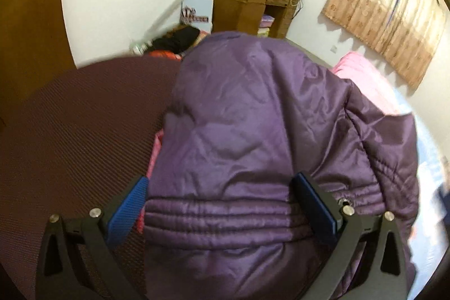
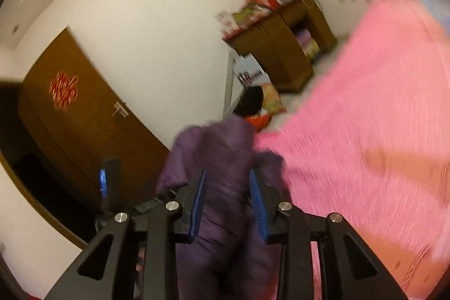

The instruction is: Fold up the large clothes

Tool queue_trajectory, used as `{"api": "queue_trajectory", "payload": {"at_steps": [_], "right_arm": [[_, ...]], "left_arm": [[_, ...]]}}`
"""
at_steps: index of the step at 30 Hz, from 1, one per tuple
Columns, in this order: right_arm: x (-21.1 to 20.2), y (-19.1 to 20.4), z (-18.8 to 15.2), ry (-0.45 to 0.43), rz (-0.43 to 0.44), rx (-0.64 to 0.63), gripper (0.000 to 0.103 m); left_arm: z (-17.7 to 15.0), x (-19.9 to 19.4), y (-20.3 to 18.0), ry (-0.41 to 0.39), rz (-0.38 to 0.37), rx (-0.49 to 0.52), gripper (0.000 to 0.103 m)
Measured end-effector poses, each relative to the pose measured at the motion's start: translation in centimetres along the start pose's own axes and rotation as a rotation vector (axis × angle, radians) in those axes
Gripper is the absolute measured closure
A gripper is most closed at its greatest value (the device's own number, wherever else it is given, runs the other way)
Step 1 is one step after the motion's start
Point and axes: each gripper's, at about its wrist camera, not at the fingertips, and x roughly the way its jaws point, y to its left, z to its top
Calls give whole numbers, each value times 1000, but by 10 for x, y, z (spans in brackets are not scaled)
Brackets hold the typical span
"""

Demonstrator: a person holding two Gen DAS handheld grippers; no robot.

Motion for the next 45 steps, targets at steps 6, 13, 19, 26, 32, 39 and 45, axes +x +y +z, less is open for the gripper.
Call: {"api": "queue_trajectory", "payload": {"at_steps": [6, 13, 19, 26, 32, 39, 45], "right_arm": [[53, 39, 18, 108, -174, -51, 70], [116, 15, -7, 130, -368, -116, 68], [122, -11, -11, 118, -370, -61, 62], [132, -18, -14, 112, -364, -50, 61], [123, -27, -21, 91, -360, -5, 60], [113, -27, -23, 90, -383, 5, 49], [93, -38, -26, 93, -297, 110, 47]], "left_arm": [[-4, -4, -5, -42, 77, 61, 0], [0, 3, 0, -6, 34, 26, 0], [4, 5, -6, -2, 35, 34, 0], [15, -5, -11, 25, -8, 60, 0], [4, -62, -43, -115, -34, 240, 0], [-17, -31, -60, -58, -26, 287, 0], [-21, -32, -59, -104, -18, 310, 0]]}}
